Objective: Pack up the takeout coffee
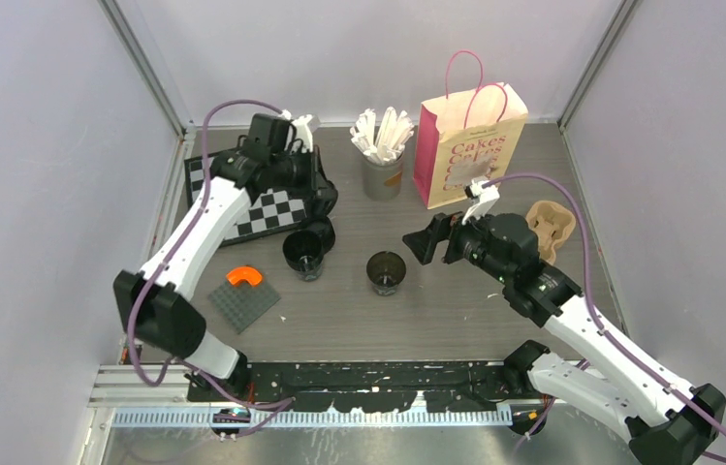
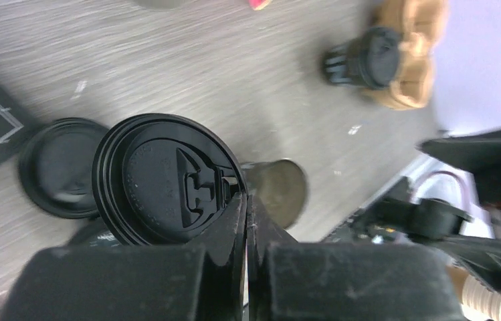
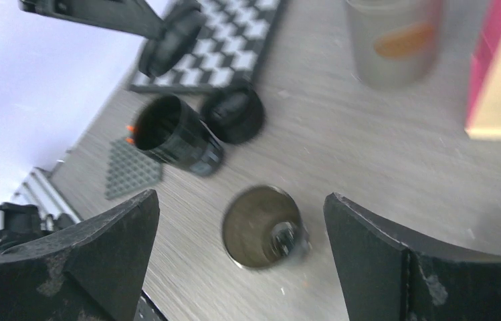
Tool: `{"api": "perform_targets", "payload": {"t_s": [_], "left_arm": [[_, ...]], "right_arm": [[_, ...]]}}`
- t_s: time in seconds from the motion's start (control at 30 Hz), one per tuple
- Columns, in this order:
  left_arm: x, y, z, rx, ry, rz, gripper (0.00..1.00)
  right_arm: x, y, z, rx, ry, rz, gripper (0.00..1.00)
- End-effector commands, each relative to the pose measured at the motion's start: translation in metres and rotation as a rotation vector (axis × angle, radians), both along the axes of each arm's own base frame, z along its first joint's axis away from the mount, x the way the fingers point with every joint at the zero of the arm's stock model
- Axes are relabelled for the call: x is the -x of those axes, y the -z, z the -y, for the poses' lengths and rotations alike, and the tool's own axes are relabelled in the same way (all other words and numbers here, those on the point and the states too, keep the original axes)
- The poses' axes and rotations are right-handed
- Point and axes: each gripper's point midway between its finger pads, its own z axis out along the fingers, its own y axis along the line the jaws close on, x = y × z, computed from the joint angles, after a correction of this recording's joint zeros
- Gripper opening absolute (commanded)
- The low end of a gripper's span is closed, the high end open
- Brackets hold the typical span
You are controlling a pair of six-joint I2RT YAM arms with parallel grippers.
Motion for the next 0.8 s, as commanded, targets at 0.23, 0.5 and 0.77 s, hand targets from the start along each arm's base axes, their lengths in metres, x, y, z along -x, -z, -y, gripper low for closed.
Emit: {"api": "perform_targets", "payload": {"t_s": [0.23,0.5,0.77], "left_arm": [[0.090,-0.133,0.040,0.728,0.131,0.067,0.00],[0.128,-0.130,0.033,0.898,0.116,-0.017,0.00],[0.147,-0.126,0.042,0.966,0.147,-0.065,0.00]], "right_arm": [[0.043,-0.114,-0.053,-0.282,-0.407,0.776,0.98],[0.046,-0.112,-0.063,-0.234,-0.440,0.884,1.00],[0.059,-0.089,-0.078,-0.123,-0.542,0.927,1.00]]}}
